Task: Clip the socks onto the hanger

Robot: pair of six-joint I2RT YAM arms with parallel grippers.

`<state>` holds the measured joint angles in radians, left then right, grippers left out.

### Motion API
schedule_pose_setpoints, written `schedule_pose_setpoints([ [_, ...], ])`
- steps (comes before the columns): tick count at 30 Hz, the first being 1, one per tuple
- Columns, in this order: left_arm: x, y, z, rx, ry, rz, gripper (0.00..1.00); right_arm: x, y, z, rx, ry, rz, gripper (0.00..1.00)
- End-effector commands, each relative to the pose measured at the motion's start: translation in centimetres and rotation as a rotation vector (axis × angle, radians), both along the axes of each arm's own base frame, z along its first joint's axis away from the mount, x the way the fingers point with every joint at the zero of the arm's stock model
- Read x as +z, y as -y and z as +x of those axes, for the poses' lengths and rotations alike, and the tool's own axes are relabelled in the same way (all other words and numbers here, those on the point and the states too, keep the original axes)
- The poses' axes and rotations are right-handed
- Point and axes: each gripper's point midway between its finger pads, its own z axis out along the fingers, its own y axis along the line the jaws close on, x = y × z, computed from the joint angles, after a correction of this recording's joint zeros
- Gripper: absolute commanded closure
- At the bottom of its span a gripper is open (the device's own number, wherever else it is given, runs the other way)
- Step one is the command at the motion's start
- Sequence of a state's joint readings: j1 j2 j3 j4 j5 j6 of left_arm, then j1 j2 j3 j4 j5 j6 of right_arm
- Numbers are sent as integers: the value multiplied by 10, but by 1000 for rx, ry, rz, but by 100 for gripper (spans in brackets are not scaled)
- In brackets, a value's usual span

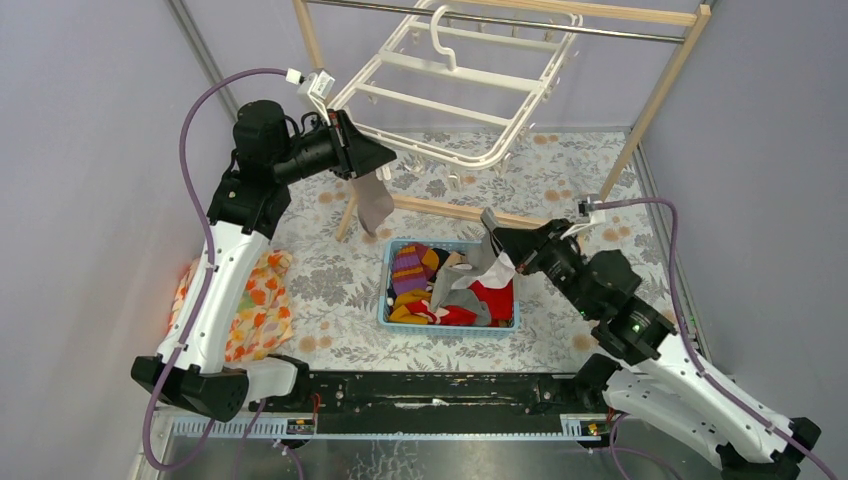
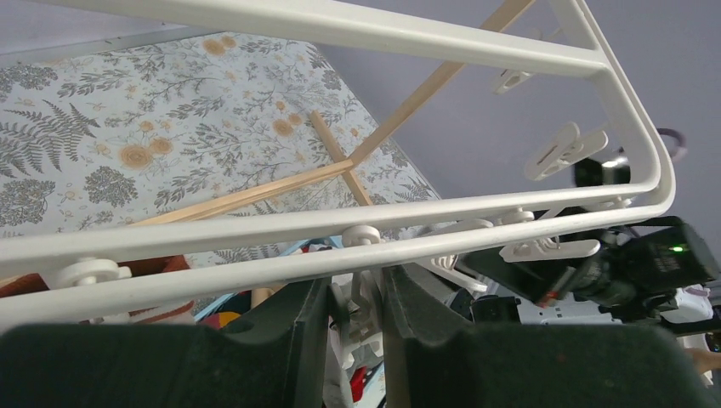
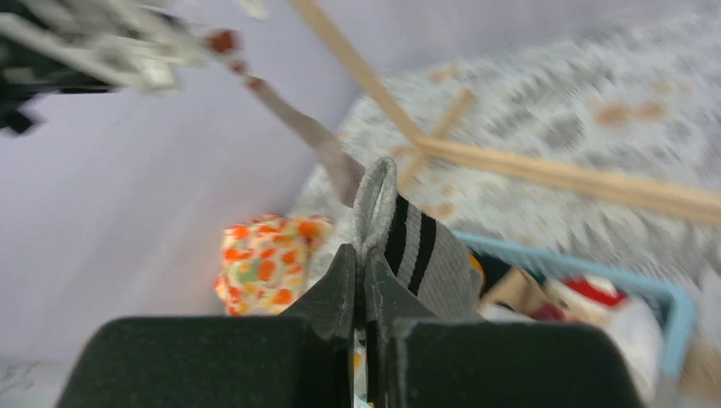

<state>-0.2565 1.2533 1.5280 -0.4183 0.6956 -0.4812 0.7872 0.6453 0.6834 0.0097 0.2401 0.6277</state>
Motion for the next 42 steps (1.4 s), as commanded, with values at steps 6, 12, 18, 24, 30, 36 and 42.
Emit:
schedule_pose_setpoints([
  [6,21,10,-14,-102,18,-68,97,95,-64,-44,464,430,-13,100],
  [12,23,12,-20,-131,16,-87,97,103,-96,-40,512,467,98,100],
  [18,17,13,-19,-137,8,-94,98,100,-145,-33,480,505,69,100],
  [24,14,11,-20,-150,9,-98,98,107,-163,-28,520,506,192,100],
  [30,17,6,-22,-175,3,-132,98,94,-162,-26,682,387,450,100],
  [36,20,-2,-23,-194,-3,-159,98,73,-159,-21,831,268,583,100],
  [42,19,-3,-25,-220,-14,-166,98,78,-163,-11,1058,198,651,100],
])
